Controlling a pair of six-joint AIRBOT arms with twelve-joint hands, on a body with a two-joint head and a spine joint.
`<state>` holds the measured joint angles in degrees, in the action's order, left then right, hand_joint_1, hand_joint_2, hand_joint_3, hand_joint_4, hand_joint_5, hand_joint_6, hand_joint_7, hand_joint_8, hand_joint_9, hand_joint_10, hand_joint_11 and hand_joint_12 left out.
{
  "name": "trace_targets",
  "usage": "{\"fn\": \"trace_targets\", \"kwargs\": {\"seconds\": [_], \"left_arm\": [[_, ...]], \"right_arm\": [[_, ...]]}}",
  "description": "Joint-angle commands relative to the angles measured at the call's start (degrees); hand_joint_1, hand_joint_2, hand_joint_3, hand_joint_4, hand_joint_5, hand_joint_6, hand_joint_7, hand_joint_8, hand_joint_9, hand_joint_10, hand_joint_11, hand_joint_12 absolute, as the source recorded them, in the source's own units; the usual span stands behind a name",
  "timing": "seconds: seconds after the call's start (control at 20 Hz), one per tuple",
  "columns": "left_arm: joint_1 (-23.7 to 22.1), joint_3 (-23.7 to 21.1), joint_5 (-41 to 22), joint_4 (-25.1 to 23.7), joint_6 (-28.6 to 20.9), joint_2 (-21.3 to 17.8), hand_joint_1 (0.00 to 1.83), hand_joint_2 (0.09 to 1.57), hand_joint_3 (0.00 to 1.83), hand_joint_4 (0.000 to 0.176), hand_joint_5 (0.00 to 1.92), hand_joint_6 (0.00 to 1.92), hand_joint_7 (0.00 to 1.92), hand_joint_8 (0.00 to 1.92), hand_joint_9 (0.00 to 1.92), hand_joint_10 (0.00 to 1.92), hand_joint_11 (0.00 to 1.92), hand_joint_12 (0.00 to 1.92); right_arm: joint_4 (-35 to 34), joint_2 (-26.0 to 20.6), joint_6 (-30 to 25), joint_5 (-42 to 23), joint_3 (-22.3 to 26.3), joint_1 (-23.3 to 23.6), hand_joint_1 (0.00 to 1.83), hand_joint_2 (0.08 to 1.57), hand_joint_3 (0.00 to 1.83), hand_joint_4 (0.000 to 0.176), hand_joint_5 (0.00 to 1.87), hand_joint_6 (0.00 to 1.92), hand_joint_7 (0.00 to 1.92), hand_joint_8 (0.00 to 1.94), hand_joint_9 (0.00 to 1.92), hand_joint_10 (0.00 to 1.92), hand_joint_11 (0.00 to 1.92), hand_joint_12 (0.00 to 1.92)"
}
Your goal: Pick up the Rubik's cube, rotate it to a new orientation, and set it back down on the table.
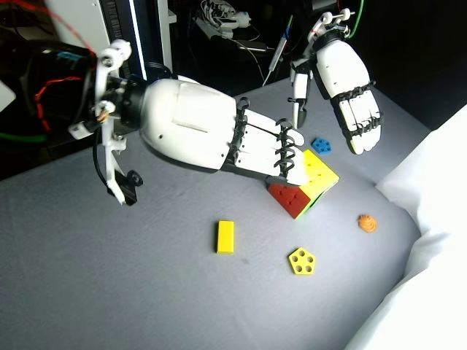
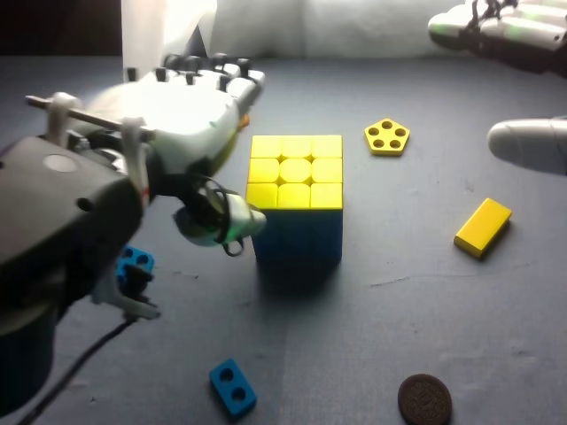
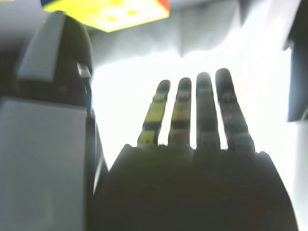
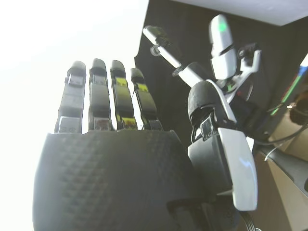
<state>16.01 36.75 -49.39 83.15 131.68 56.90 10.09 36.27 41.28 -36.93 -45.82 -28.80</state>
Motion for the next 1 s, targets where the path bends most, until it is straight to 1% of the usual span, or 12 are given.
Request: {"fn": "trace_targets", "kwargs": {"seconds": [0.0,0.05,0.1,0.15,0.25,0.35,0.4,0.55,0.6,0.65,0.75,0.95], "left_arm": [[-0.29,0.61,-1.68,-4.2,-0.29,0.68,0.97,1.12,0.01,0.0,0.0,0.0,0.0,0.0,0.04,0.0,0.0,0.28],[-0.29,1.26,-1.68,-3.83,-0.37,1.9,0.99,1.13,0.01,0.0,0.0,0.0,0.0,0.0,0.05,0.0,0.0,0.27],[-0.29,1.65,-1.68,-3.72,-0.55,2.52,1.04,1.14,0.01,0.0,0.0,0.0,0.0,0.0,0.06,0.0,0.0,0.3],[-0.29,2.32,-1.69,-3.54,-0.92,3.71,1.06,1.13,0.0,0.0,0.0,0.0,0.0,0.0,0.05,0.0,0.0,0.28],[-0.11,3.3,-1.69,-3.17,-1.45,5.5,1.07,1.14,0.0,0.0,0.0,0.0,0.0,0.0,0.05,0.0,0.0,0.28],[0.38,4.19,-1.69,-3.15,-2.07,6.97,1.06,1.17,0.01,0.0,0.0,0.0,0.01,0.0,0.07,0.01,0.0,0.29],[0.75,4.61,-1.68,-3.14,-2.37,7.59,1.07,1.18,0.01,0.0,0.0,0.0,0.0,0.0,0.06,0.0,0.0,0.26],[1.62,5.63,-1.37,-2.99,-2.73,8.45,1.11,1.17,0.0,0.0,0.0,0.0,0.01,0.0,0.07,0.0,0.0,0.28],[1.89,6.0,-1.04,-2.82,-2.73,8.6,1.05,1.2,0.01,0.0,0.0,0.0,0.0,0.0,0.05,0.0,0.0,0.25],[2.18,6.25,-0.81,-2.69,-2.73,8.65,1.05,1.2,0.01,0.0,0.0,0.0,0.0,0.0,0.05,0.0,0.0,0.25],[2.83,7.15,-0.16,-2.52,-2.78,8.89,1.09,1.17,0.0,0.0,0.0,0.0,0.02,0.0,0.08,0.0,0.0,0.31],[2.96,9.75,2.23,-3.31,-3.03,9.95,1.04,1.21,0.01,0.0,0.0,0.0,0.0,0.0,0.05,0.0,0.0,0.27]], "right_arm": [[-0.73,0.28,-0.92,-6.26,0.0,-0.15,0.0,1.38,0.01,0.0,0.05,0.01,0.09,0.01,0.07,0.02,0.0,0.01],[-0.75,0.84,-0.62,-7.31,-0.01,-0.65,0.0,1.38,0.01,0.0,0.05,0.01,0.11,0.01,0.07,0.03,0.0,0.02],[-0.75,1.1,-0.16,-7.56,0.0,-0.81,0.0,1.38,0.01,0.0,0.05,0.01,0.11,0.01,0.07,0.02,0.0,0.02],[-0.75,1.61,0.8,-7.44,0.01,-1.01,0.0,1.38,0.01,0.0,0.04,0.0,0.1,0.01,0.07,0.02,0.0,0.02],[-0.77,2.15,1.37,-7.48,-0.01,-1.47,0.0,1.39,0.01,0.0,0.04,0.01,0.1,0.01,0.07,0.02,0.0,0.02],[-2.85,3.03,3.85,-7.51,-0.02,-2.09,0.0,1.39,0.01,0.0,0.05,0.01,0.09,0.0,0.06,0.02,0.0,0.03],[-4.56,3.43,5.6,-7.48,-0.02,-2.48,0.0,1.39,0.01,0.0,0.05,0.01,0.1,0.0,0.07,0.02,0.0,0.03],[-5.38,3.49,5.68,-7.13,-0.01,-3.0,0.0,1.39,0.01,0.0,0.04,0.0,0.1,0.0,0.08,0.02,0.0,0.03],[-5.41,3.49,5.57,-6.93,-0.01,-3.05,0.0,1.38,0.0,0.0,0.04,0.0,0.09,0.0,0.07,0.01,0.0,0.01],[-5.61,3.47,5.33,-6.44,-0.02,-3.07,0.0,1.38,0.0,0.0,0.04,0.0,0.09,0.0,0.07,0.01,0.0,0.01],[-6.08,3.5,4.81,-5.3,0.0,-3.11,0.0,1.39,0.01,0.0,0.05,0.01,0.08,0.0,0.08,0.02,0.01,0.0],[-6.05,3.57,4.83,-5.25,0.0,-3.37,0.0,1.39,0.0,0.0,0.03,0.0,0.06,0.0,0.06,0.01,0.0,0.0]]}}
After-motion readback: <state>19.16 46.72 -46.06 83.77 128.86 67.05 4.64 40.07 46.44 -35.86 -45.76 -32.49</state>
